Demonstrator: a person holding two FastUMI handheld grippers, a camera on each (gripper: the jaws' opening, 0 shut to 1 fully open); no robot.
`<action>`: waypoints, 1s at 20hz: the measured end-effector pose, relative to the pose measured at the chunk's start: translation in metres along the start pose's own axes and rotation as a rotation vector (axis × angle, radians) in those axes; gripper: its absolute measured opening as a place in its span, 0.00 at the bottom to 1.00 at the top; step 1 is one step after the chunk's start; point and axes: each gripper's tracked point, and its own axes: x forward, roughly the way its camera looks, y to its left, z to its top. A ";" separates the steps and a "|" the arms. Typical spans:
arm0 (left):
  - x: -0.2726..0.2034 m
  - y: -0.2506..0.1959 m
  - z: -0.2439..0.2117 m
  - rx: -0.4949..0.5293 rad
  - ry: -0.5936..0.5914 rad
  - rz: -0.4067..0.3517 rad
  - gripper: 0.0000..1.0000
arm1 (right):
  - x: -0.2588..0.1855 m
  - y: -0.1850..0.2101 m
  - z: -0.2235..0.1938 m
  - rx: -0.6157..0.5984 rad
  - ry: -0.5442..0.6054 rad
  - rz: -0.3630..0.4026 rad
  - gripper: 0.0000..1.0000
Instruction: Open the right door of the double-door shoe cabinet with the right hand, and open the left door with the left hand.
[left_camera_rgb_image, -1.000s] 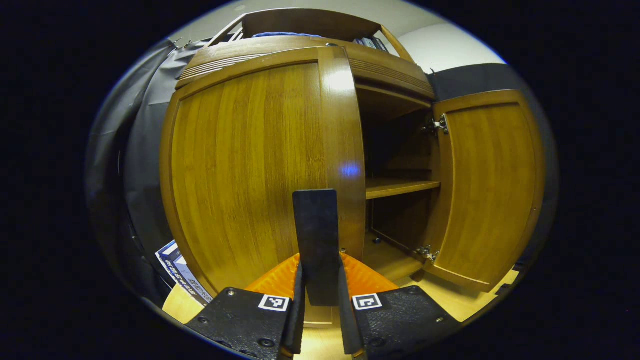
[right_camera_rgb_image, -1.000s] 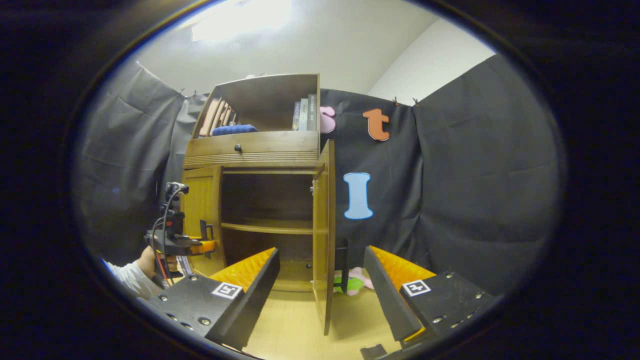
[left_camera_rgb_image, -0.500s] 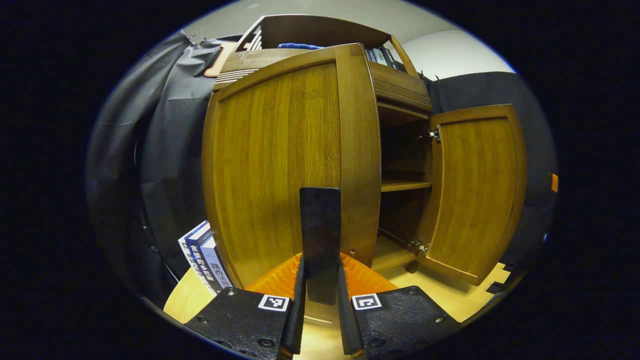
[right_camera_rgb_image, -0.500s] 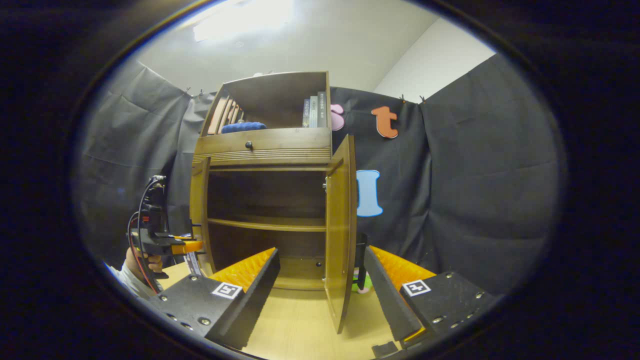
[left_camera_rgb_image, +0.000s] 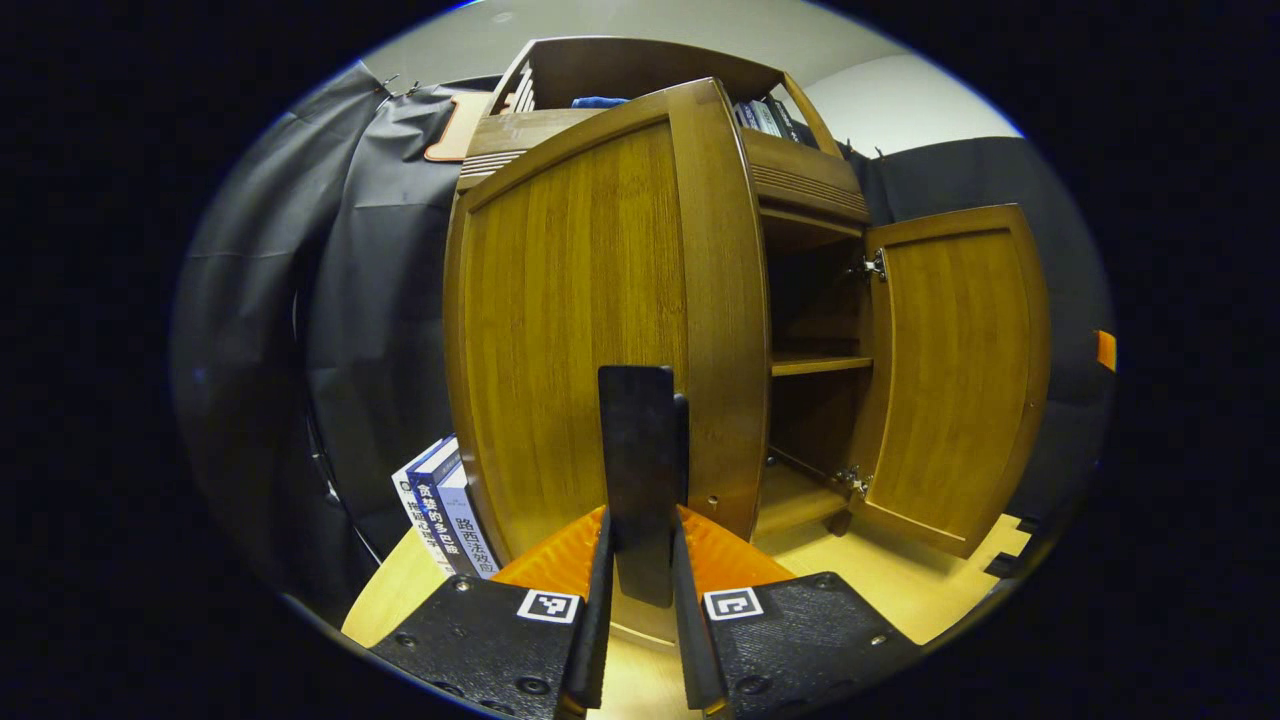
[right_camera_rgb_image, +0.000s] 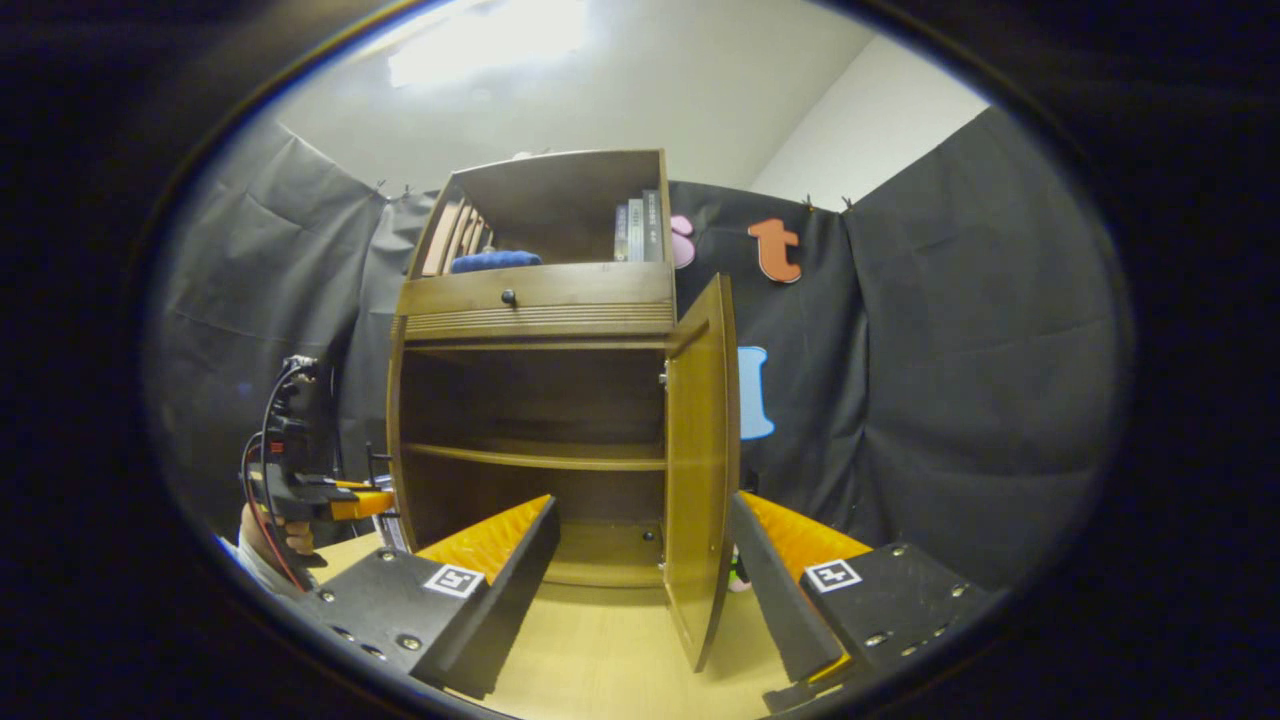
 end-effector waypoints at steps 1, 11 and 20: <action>-0.002 0.002 -0.001 0.000 0.004 0.001 0.31 | -0.001 0.003 0.002 0.003 -0.005 0.006 1.00; -0.023 0.024 -0.009 0.007 -0.004 0.025 0.27 | -0.010 0.025 -0.001 0.005 -0.013 0.048 0.98; -0.055 0.063 -0.011 0.038 -0.009 0.074 0.19 | -0.009 0.064 -0.002 0.010 -0.022 0.113 0.98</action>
